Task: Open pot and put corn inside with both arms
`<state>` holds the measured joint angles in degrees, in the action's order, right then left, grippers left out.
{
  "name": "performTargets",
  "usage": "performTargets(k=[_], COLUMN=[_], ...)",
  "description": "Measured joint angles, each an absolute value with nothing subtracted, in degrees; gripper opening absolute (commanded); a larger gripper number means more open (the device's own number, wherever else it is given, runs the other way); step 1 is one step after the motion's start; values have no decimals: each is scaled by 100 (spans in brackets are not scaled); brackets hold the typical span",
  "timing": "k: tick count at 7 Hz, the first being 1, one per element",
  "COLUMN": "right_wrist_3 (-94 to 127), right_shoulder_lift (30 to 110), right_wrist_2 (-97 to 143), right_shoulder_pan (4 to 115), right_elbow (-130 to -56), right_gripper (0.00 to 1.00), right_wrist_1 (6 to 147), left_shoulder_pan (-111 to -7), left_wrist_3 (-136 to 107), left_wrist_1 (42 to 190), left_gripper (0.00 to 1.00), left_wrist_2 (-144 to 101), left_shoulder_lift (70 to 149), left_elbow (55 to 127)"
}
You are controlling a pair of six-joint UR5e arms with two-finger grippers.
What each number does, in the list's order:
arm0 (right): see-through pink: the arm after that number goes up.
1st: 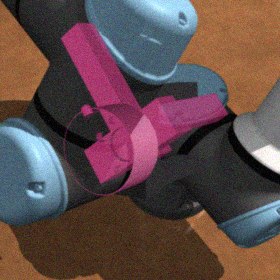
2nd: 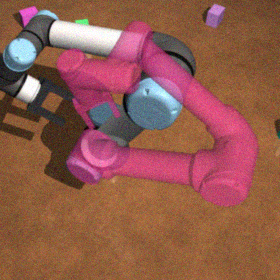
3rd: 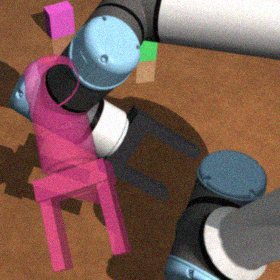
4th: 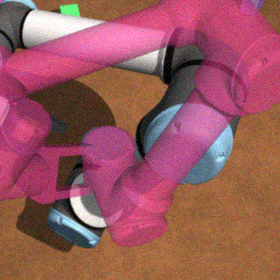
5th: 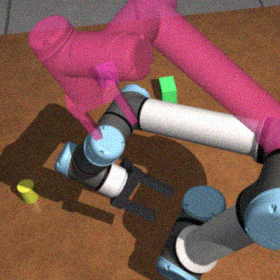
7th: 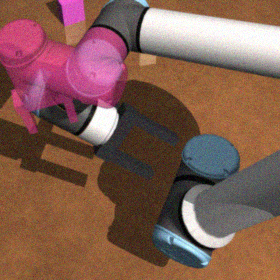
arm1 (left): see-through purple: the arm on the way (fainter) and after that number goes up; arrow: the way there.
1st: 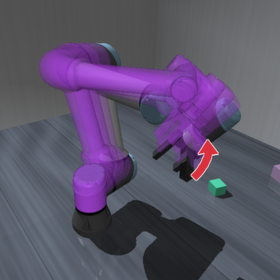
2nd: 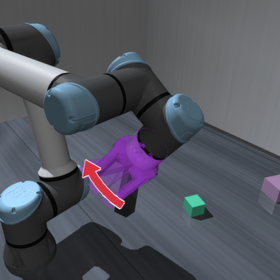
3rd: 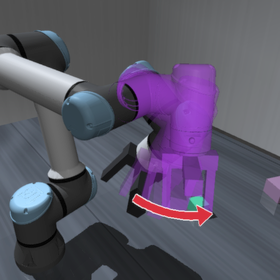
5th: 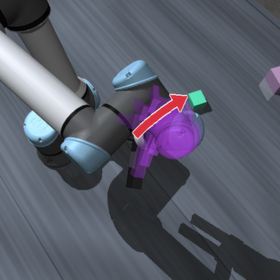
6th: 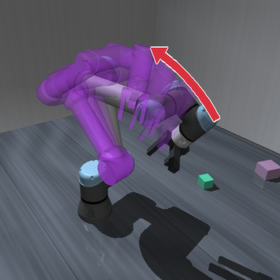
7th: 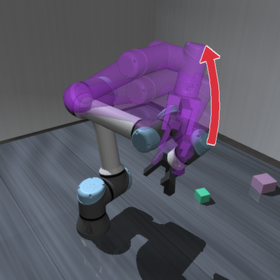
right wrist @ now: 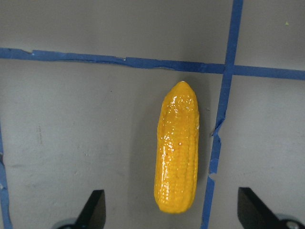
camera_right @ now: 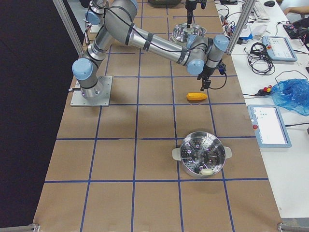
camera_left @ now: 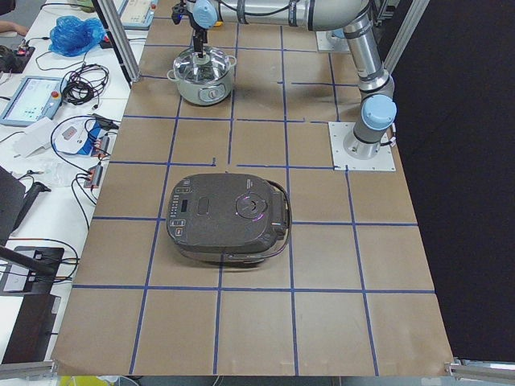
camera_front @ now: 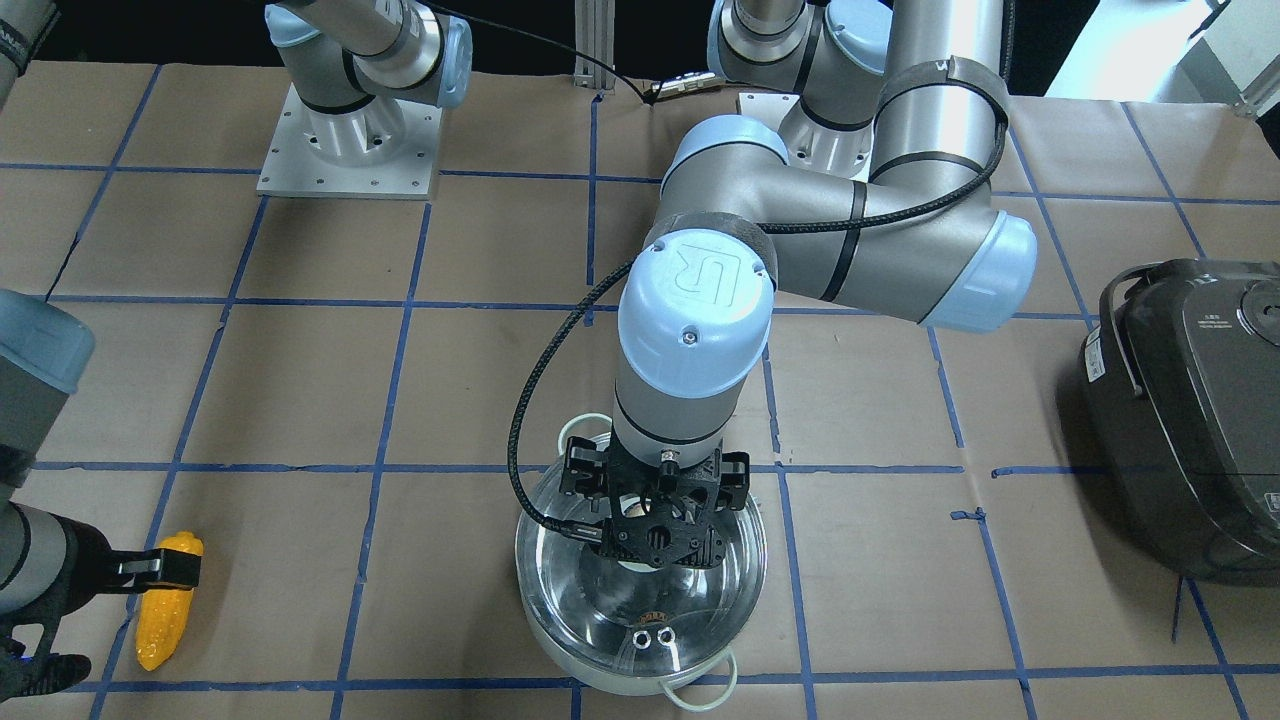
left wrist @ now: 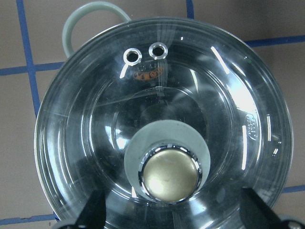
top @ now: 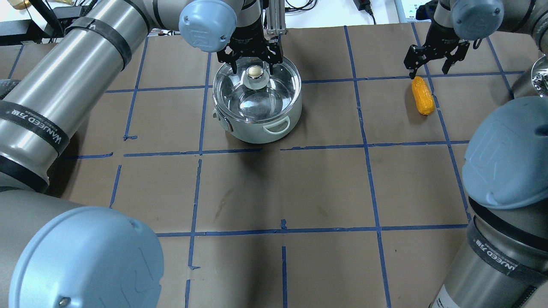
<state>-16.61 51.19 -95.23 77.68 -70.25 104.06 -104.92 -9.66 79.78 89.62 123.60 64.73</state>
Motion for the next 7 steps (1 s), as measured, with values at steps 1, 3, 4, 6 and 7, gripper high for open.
performTargets(k=[1, 3, 4, 6, 7], right_wrist_3=[-1656, -1655, -1661, -1664, -1653], right_shoulder_lift=[4908, 4762, 4789, 4856, 4868], right_wrist_2=[-9518, -9515, -9526, -9544, -9536], right_shoulder_pan=[7756, 7737, 7714, 7632, 7613], right_elbow=[-7043, -7262, -7484, -7732, -7737], right_gripper=[86, 77, 66, 8, 8], right_wrist_1=[10617, 10859, 11004, 11173, 11190], left_shoulder_pan=[-10494, -10494, -10494, -10494, -10494], left_wrist_3=[-983, -994, -988, -994, -999], left_wrist_1=[7884, 7803, 7762, 7738, 7736], left_gripper=[100, 57, 42, 4, 2], left_wrist_2=[8964, 8963, 8961, 8965, 8961], left_shoulder_lift=[12426, 12489, 12493, 12488, 12486], left_elbow=[6471, 6475, 6492, 6512, 6506])
